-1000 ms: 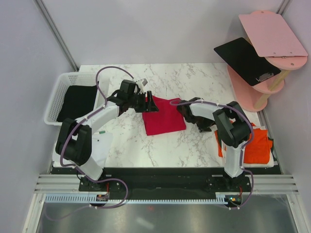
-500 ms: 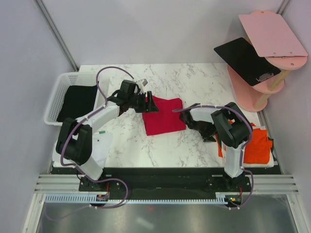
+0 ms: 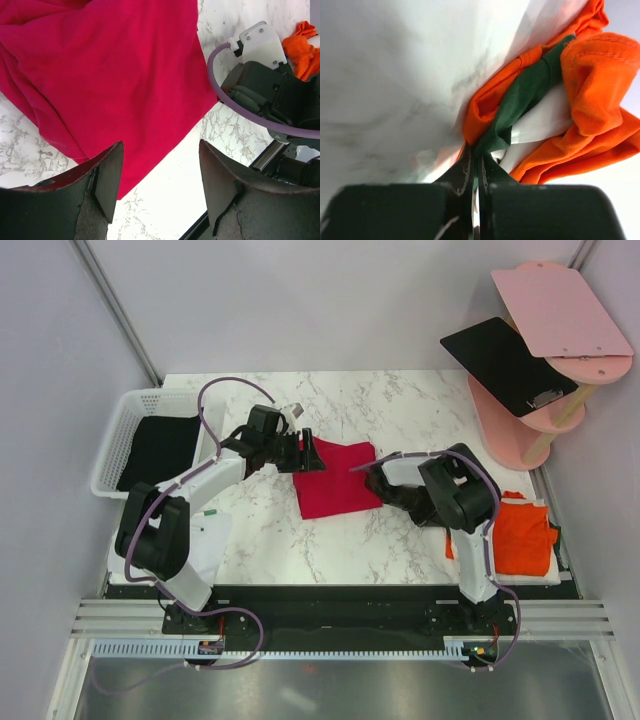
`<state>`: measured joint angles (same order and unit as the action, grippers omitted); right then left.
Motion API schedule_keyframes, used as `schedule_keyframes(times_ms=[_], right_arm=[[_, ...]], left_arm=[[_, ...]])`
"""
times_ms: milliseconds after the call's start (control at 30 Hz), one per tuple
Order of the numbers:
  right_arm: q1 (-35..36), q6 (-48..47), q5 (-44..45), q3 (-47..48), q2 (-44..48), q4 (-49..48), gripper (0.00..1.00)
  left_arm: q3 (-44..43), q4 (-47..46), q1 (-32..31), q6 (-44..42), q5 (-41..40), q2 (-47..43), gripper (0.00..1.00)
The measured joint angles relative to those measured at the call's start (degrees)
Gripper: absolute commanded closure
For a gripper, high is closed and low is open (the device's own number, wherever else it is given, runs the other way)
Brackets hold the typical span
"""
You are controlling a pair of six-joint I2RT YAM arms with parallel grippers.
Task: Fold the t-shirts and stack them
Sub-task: Put the neatly folded tshirt into the corner of the board with the right arm
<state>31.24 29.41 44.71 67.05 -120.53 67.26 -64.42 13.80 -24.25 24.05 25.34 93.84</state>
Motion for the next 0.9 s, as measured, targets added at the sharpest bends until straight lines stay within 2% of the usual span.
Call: schedule_keyframes(times_ms=[267,467,500,567,633,700,733,800,867,900], right_arm=[[3.43,-2.10,-2.93,16.92,-4.46,0.61,1.00],[7.58,-3.48,-3.32,28.85,-10.21,1.90,0.99],[8.00,-3.63,-3.67,29.88,-10.58,2.23,0.95],[8.41,-3.72,-4.33,31.17,-10.78,2.47,0.80],[8.44,-3.39,-4.90,32.06,-10.78,2.32,0.63],[8.55,-3.23,-5.01,32.46,-10.45,1.66,0.57],[8.63,-3.32,-5.18,32.41,-9.88,1.42,0.53],[8.68,-3.26,-5.31,32.41,-8.13,0.74,0.52],[8.68,-3.78,-5.60,32.17,-4.55,-1.03,0.51],[8.66,-4.11,-6.32,31.78,-1.99,-2.58,0.51]], left_arm=[[0.00,2.27,0.17,-0.42,-3.15,-0.44,0.31],[0.00,4.20,0.83,-0.81,-5.84,-2.21,0.27],[0.00,4.50,1.05,-0.90,-6.14,-2.43,0.23],[0.04,4.83,1.44,-1.01,-6.86,-2.67,0.20],[0.50,4.85,1.86,-1.03,-7.52,-2.69,0.13],[1.49,5.03,1.95,-1.03,-8.00,-2.69,0.06],[2.10,5.07,1.95,-1.01,-8.41,-2.69,0.05],[3.48,5.11,1.97,-1.01,-8.83,-2.67,0.05],[5.01,4.79,1.99,-1.01,-8.92,-2.69,0.09],[6.05,4.46,1.99,-0.98,-8.92,-2.69,0.18]])
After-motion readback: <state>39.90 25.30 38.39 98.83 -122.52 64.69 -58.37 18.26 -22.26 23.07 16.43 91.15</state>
